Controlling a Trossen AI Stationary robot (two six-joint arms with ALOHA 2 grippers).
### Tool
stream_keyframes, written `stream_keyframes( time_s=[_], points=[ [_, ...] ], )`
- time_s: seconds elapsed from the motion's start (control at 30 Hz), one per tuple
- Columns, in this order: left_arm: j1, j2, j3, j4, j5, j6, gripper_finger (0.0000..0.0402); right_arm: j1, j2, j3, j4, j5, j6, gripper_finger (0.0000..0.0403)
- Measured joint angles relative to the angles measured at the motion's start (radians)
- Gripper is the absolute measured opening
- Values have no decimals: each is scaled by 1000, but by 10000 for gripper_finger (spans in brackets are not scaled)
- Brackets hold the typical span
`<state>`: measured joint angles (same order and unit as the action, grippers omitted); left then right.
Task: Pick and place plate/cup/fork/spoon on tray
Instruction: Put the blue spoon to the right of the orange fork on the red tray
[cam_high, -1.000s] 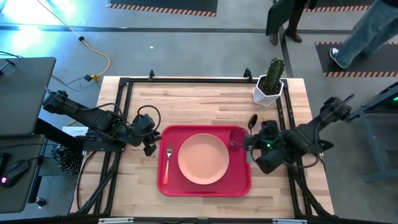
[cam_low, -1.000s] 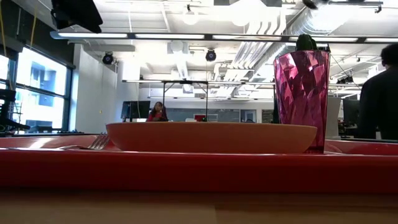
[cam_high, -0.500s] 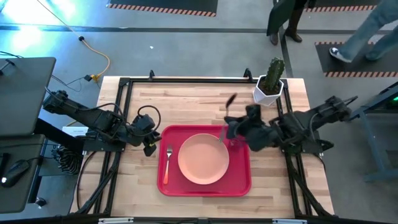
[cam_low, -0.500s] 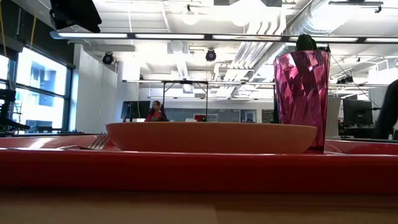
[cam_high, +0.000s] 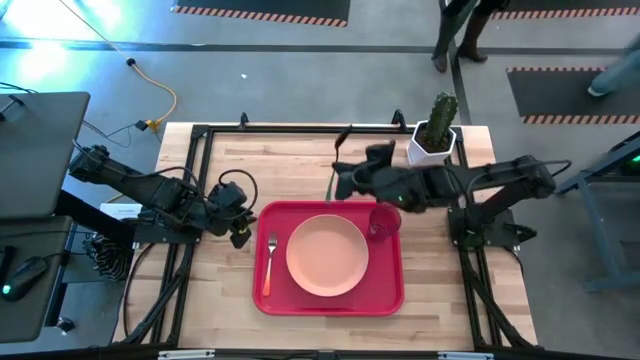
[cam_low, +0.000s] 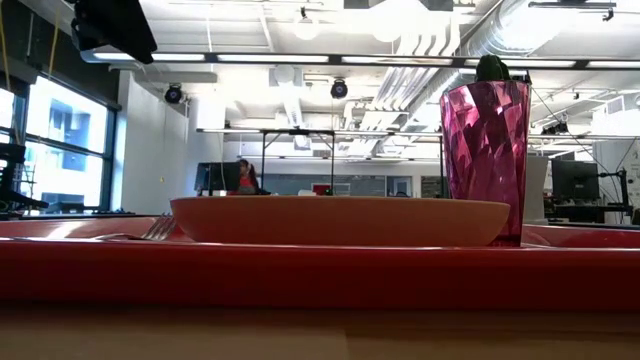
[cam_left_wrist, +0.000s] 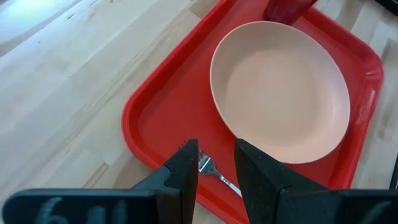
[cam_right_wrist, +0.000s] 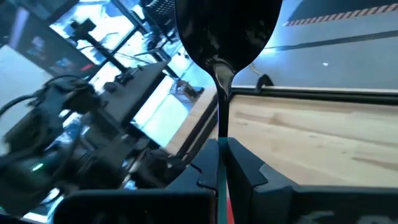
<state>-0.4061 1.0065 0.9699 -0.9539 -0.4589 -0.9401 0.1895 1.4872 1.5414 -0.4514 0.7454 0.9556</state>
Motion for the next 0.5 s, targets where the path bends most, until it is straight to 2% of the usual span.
stream_keyframes(
  time_s=[0.3,0.5],
  points=[
    [0,0,0,0,-22,-7,95,-292,11,0,-8,-282,-73,0],
    [0,0,0,0,-27,-50,95,-431,72,0,-17,-426,-104,0]
  ],
)
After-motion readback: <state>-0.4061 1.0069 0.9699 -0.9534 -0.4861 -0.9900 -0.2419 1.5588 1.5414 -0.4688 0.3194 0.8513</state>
